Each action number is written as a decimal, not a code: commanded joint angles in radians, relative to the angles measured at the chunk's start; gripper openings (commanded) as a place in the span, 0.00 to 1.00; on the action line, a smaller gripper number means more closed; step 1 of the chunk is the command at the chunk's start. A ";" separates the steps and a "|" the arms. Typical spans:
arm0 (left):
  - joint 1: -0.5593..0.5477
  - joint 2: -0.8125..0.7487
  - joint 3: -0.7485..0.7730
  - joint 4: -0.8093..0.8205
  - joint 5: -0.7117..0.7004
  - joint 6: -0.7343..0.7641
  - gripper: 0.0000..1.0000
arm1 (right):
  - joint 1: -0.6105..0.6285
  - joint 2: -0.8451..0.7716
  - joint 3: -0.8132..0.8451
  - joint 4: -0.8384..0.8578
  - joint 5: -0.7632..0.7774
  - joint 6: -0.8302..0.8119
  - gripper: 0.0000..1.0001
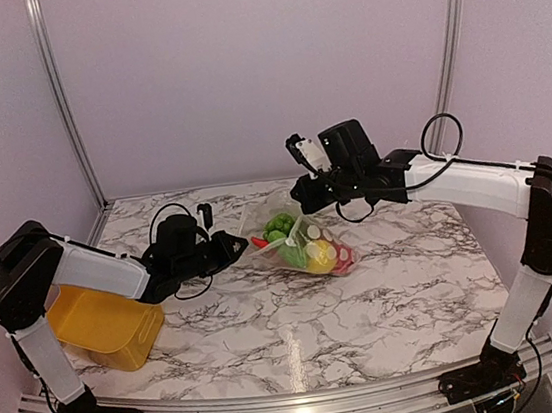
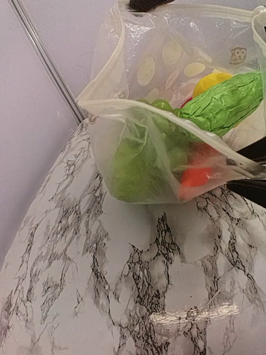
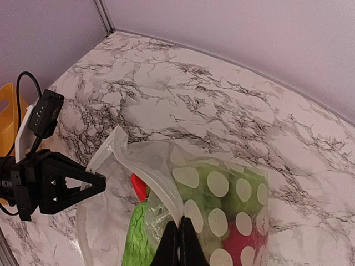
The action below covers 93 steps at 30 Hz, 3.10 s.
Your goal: Open the zip-top bag and remove the fake food
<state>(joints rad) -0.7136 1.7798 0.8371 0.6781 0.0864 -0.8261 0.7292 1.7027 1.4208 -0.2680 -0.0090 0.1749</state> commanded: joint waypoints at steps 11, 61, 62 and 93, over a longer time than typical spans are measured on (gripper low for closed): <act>0.041 -0.081 -0.064 0.031 0.108 0.147 0.59 | -0.014 0.030 -0.061 0.133 -0.241 0.022 0.00; -0.049 0.196 0.156 -0.043 0.135 -0.151 0.36 | 0.016 0.133 -0.062 0.228 -0.274 0.062 0.00; -0.049 0.182 0.142 -0.028 0.132 -0.149 0.36 | 0.012 0.130 -0.069 0.232 -0.270 0.066 0.00; 0.030 -0.572 -0.103 -0.370 -0.526 0.289 0.24 | -0.062 0.050 -0.221 0.355 -0.285 0.115 0.00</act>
<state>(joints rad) -0.7361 1.3369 0.7677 0.5220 -0.3004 -0.5835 0.6853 1.7847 1.2041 0.0525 -0.2832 0.2848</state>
